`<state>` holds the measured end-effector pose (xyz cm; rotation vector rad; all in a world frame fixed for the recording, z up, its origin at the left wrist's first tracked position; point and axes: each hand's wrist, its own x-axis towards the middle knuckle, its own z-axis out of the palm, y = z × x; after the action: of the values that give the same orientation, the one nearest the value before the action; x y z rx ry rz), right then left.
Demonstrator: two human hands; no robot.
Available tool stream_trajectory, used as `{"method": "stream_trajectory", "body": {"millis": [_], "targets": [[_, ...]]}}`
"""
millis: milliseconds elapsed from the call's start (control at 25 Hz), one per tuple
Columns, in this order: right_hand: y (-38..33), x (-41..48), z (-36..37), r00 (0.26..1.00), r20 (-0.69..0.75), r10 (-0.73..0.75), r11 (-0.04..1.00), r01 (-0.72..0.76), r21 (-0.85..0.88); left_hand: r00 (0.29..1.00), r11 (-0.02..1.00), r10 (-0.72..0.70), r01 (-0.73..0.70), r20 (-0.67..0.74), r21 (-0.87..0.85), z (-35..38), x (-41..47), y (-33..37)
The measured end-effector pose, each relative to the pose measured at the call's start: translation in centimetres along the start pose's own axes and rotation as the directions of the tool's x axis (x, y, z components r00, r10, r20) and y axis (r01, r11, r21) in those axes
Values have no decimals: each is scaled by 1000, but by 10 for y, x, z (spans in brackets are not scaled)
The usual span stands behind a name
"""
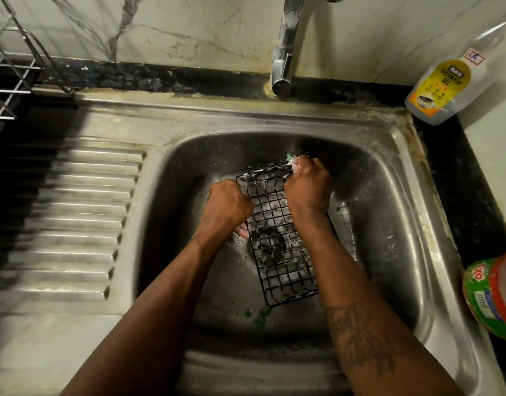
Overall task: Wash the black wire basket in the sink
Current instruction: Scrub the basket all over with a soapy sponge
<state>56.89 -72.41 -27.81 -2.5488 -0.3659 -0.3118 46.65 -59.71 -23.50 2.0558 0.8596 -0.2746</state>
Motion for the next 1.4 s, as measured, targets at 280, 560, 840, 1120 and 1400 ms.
{"method": "stream_trajectory", "body": {"millis": [280, 560, 840, 1120, 1400], "targets": [[-5, -13, 13, 974, 196, 109, 989, -86, -121, 1000, 999, 2, -4, 27, 54, 3, 7, -2], [-9, -16, 21, 942, 271, 196, 961, -130, -244, 1000, 1000, -9, 8, 23, 5, 6, 7, -4], [-12, -21, 1, 936, 325, 136, 973, -65, -221, 997, 999, -30, 32, 68, -26, 6, 10, -4], [-15, -7, -39, 984, 176, -30, 999, 32, -6, 1000, 1000, -17, 17, -2, -21, 1, 13, -20], [-17, 15, -48, 974, 211, 80, 981, -114, 156, 988, 988, -142, 145, 69, -54, -1, 19, -32]]}}
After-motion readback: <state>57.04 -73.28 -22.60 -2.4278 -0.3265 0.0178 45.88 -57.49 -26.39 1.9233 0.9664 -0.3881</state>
